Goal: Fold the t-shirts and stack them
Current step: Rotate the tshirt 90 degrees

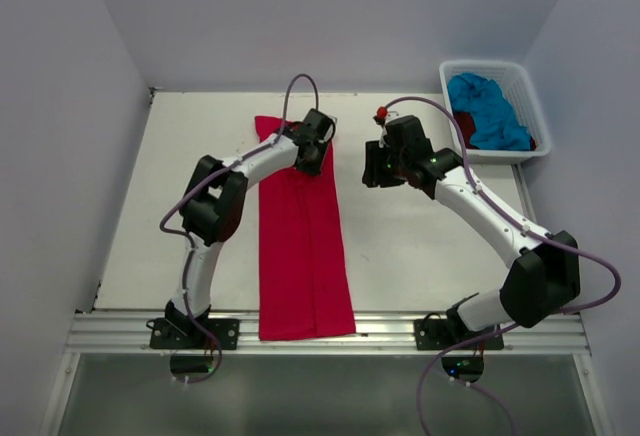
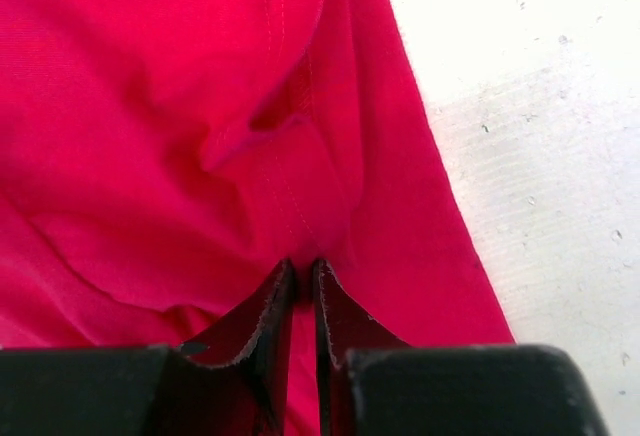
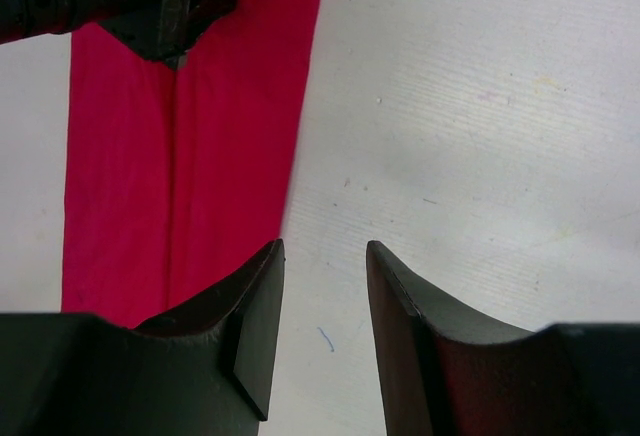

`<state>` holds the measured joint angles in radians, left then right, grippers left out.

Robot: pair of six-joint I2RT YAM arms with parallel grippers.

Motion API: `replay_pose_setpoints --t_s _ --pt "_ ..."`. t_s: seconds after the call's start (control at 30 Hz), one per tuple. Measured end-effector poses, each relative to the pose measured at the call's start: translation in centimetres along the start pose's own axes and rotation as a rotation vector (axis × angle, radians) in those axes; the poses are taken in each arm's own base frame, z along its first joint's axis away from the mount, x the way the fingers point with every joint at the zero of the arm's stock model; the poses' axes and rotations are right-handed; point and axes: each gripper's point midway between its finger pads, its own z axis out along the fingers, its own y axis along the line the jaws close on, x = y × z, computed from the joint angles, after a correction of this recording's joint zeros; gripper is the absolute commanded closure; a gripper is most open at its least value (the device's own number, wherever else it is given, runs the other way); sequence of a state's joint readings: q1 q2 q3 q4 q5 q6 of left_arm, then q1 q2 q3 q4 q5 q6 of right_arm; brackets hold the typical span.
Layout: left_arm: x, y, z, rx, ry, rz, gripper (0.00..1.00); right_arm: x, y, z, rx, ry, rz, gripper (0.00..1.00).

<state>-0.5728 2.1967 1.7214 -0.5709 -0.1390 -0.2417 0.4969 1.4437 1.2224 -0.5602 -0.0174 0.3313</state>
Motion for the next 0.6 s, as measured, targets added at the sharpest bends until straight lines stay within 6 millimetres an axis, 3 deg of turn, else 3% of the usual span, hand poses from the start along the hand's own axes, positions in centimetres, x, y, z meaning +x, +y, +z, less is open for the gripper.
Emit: replay_pose_setpoints --t_s 0.33,0.6 --pt "-1.6 0.0 -3.7 0.024 -0.052 -0.007 0.82 0.0 0.0 0.0 -0.001 0.001 0.0 0.58" --pt "0.0 -0.8 -4.1 0.072 -0.002 0.023 0.77 0.0 0.1 0.0 -0.003 0.002 0.001 0.58"
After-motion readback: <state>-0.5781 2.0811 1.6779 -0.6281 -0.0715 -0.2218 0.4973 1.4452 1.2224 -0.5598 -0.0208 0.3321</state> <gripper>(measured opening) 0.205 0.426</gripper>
